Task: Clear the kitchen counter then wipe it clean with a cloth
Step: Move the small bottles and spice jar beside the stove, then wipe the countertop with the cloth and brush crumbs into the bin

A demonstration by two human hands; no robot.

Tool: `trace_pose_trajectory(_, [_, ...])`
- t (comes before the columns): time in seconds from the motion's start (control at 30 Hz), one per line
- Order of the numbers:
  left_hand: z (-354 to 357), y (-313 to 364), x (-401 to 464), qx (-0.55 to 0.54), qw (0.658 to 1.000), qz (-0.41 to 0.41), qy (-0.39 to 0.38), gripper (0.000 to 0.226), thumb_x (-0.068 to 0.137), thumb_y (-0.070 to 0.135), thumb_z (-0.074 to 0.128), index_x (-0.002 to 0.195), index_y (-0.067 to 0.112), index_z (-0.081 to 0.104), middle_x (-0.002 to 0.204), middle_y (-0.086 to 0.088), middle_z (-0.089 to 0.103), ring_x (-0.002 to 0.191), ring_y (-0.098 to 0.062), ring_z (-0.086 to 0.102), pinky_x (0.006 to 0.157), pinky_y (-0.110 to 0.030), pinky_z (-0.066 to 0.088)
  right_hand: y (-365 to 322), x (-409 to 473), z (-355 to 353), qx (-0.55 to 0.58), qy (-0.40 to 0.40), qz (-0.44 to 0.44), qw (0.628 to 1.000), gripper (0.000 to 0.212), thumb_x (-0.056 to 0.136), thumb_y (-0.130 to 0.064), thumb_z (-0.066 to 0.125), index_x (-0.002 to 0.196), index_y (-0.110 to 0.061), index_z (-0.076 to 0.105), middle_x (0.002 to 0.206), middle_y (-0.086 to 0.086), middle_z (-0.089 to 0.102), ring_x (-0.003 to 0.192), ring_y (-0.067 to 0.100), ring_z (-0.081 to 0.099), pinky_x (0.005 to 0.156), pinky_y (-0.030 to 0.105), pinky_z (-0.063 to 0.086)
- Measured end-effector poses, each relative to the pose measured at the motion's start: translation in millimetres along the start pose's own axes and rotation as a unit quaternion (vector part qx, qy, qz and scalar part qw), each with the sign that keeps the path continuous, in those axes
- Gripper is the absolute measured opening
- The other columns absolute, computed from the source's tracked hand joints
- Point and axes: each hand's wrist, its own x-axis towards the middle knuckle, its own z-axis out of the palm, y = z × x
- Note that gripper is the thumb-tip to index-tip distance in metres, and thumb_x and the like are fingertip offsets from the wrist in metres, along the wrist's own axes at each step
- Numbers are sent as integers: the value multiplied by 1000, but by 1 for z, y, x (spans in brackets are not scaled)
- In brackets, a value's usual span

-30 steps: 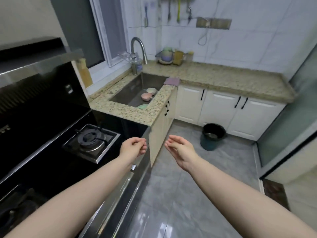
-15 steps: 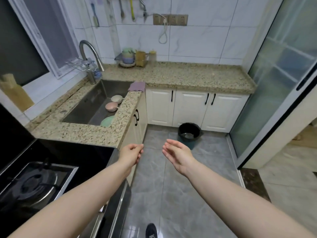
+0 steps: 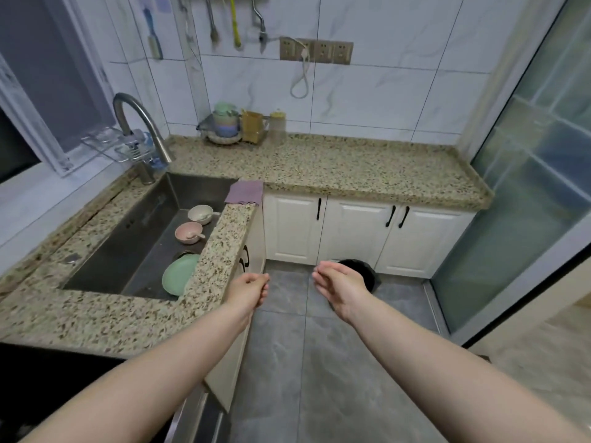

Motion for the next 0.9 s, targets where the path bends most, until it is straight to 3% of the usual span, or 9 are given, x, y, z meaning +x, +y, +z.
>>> trace_pose_trajectory(0.2, [23, 18, 71, 9, 1000, 5, 15, 20, 94, 1, 58, 78, 11, 64, 66, -5, 57, 58, -12, 53, 54, -20, 47, -20, 76, 28, -19, -5, 30, 999, 13, 95, -4, 59, 87, -11, 65, 82, 7, 71, 75, 15, 70, 91, 32, 54])
trace_pose_trajectory(0.33, [38, 36, 130, 22, 999, 3, 44, 21, 94, -1, 57, 78, 11, 64, 67, -6, 58, 58, -13, 53, 43, -12, 47, -41, 144, 39, -33, -31, 45, 998, 11, 93, -1, 61, 90, -11, 65, 86, 6, 72, 81, 15, 71, 98, 33, 52])
trace_pose_trajectory(0.43, [51, 55, 176, 40, 996, -4, 75, 18, 93, -1, 59, 79, 11, 64, 68, -6, 59, 59, -14, 54, 44, -13, 46, -69, 199, 48, -30, -55, 67, 996, 14, 92, 2, 61, 91, -12, 64, 96, 9, 71, 85, 17, 69, 104, 35, 48])
trace_pose_trajectory(0.57, [61, 87, 230, 58, 991, 9, 123, 11, 91, -2, 62, 83, 6, 66, 66, -7, 59, 52, -11, 55, 46, -18, 44, -102, 258, 60, -36, -41, 70, 996, 23, 91, 5, 62, 113, -1, 64, 117, 20, 68, 111, 29, 67, 106, 37, 47])
trace_pose_trajectory(0.67, [68, 98, 264, 58, 989, 16, 137, 7, 93, -2, 60, 88, 1, 64, 64, -9, 56, 36, -5, 52, 35, -14, 40, -116, 295, 73, -60, -46, 80, 994, 28, 91, 5, 61, 120, 4, 62, 120, 21, 67, 114, 30, 66, 104, 34, 49])
trace_pose_trajectory(0.8, [70, 97, 298, 39, 989, -3, 142, 12, 95, 2, 58, 84, 3, 61, 66, -12, 56, 51, -18, 51, 39, -16, 45, -116, 319, 89, -110, -83, 82, 987, 20, 93, 2, 61, 112, -1, 64, 119, 21, 68, 113, 30, 66, 109, 41, 45])
trace_pose_trajectory(0.9, [70, 92, 333, 71, 987, -17, 146, 18, 97, 5, 54, 82, 7, 63, 69, -10, 60, 57, -17, 54, 45, -19, 46, -119, 343, 98, -121, -107, 82, 983, 20, 91, 2, 63, 111, 1, 65, 109, 20, 69, 109, 32, 67, 103, 41, 48])
